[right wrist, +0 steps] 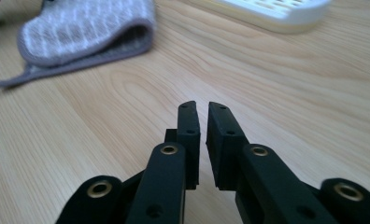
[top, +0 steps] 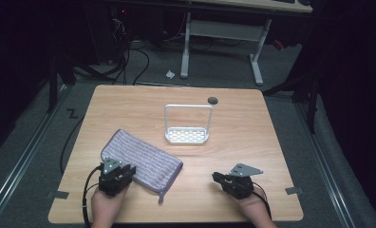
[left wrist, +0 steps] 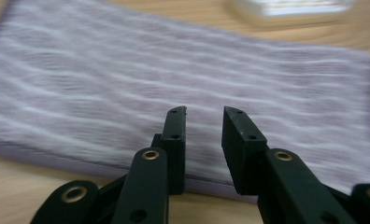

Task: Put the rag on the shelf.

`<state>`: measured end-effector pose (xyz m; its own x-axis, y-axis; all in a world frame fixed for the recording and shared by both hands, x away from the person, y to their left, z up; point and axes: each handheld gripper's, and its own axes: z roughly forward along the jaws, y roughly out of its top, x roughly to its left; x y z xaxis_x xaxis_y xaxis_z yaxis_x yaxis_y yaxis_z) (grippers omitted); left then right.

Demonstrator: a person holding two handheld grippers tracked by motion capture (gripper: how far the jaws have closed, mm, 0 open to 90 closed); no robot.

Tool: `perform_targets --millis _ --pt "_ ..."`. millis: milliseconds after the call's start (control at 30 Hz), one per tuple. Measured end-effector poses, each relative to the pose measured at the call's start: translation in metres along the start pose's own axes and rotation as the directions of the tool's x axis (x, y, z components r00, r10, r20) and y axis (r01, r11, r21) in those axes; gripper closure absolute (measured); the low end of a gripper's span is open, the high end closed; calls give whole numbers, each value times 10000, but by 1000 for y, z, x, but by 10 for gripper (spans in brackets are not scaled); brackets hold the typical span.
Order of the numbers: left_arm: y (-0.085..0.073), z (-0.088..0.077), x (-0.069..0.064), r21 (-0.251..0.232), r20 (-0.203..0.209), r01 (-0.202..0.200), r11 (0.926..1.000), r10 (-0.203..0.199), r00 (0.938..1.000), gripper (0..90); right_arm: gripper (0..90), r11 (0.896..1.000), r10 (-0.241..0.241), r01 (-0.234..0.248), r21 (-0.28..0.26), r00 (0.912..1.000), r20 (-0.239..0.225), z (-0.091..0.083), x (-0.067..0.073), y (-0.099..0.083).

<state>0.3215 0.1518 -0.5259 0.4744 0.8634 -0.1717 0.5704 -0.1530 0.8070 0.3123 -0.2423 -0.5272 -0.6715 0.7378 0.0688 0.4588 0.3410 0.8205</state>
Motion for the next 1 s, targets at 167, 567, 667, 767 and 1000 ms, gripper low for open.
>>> perform_targets --millis 167,567,667,767,1000 --pt "1 12 -31 358 882 -879 9955 845 9925 719 865 9975 -675 672 -216 9976 -124 34 24 41" --pt "-18 20 -76 1193 2472 -2432 9626 2085 9463 769 882 9748 -1711 1749 1388 9845 -383 100 48 55" --pt "-22 18 -83 1221 2948 -2730 9543 2278 9280 773 882 9836 -1217 1267 1286 9915 -458 75 46 36" --pt "-24 15 -87 1308 3444 -2663 9550 2081 9155 772 882 9847 -1162 1207 1253 9923 -424 47 50 15" --pt "-16 5 -89 340 3538 -2434 9693 2161 9100 695 804 9926 -864 901 809 9951 -482 -4 61 -13"
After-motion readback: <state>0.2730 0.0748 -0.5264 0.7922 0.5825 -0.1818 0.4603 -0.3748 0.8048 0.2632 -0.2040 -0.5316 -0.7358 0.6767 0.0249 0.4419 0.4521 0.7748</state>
